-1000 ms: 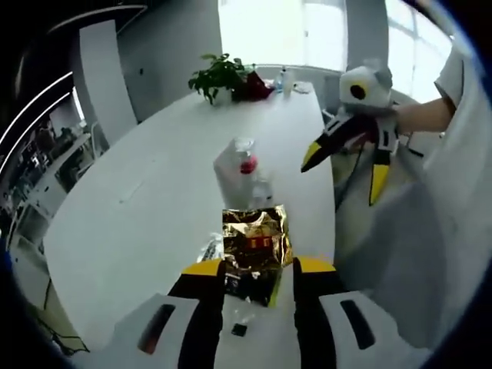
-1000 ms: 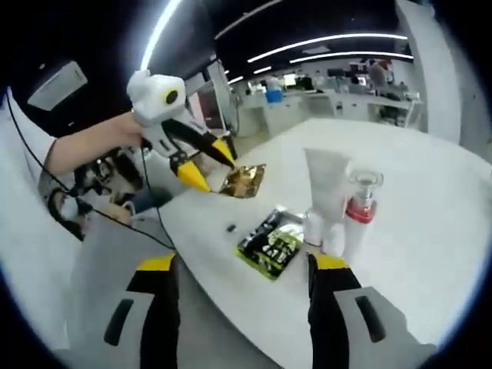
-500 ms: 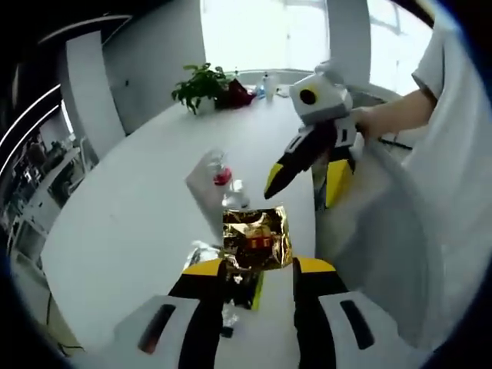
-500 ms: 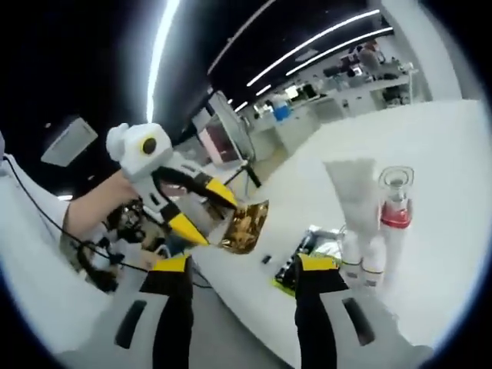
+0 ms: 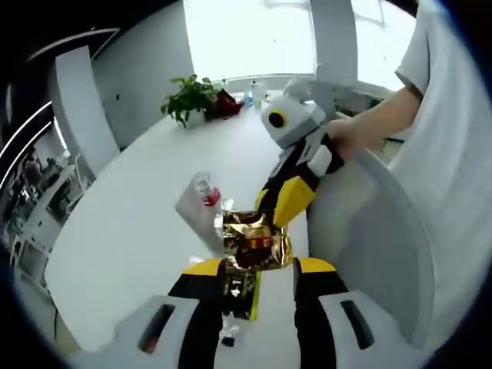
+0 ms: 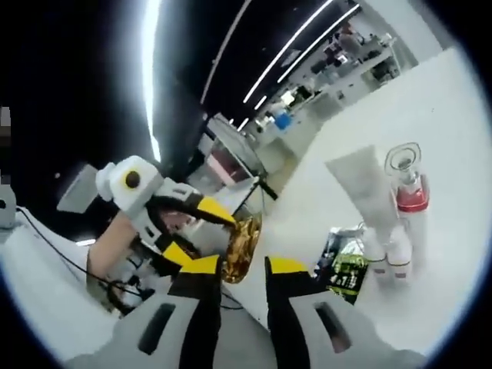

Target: Arrange the skincare products in the storage area until every visible bottle or jar stands upright without overlapping.

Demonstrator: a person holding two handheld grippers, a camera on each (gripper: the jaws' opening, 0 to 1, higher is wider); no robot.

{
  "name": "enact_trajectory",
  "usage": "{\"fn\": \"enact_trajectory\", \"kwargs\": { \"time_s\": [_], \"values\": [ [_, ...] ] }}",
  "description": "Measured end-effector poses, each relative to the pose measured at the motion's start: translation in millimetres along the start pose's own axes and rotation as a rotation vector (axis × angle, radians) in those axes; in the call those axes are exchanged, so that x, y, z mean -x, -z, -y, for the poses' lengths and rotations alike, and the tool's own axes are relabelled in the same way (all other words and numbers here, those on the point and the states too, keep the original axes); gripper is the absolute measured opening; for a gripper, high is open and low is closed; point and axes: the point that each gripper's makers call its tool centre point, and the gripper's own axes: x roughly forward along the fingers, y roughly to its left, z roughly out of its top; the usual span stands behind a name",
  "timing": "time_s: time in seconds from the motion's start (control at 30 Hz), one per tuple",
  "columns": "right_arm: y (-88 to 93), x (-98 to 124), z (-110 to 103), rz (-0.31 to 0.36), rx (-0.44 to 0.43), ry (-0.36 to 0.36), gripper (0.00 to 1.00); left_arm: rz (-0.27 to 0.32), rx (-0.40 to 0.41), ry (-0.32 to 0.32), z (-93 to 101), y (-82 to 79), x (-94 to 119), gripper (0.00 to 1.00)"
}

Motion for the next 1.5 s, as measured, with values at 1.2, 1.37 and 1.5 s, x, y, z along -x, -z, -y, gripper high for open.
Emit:
{"fn": "enact_trajectory", "kwargs": {
  "time_s": [1.2,1.37,1.5],
  "values": [
    [-29.9,1.3,12.2,0.165,-0.14,-0.022,0.01,0.261,0.374,-0.103,-28.5,-21.5,2.6,0.41],
    [-39.4,2.6,10.4,0.213,-0.123,-0.021,0.01,0.387,0.526,-0.157,-45.7,-21.1,15.0,0.46],
    [-48.3,4.1,8.9,0.256,-0.146,-0.029,0.01,0.454,0.609,-0.188,-49.6,-18.8,18.9,0.6]
  ]
}}
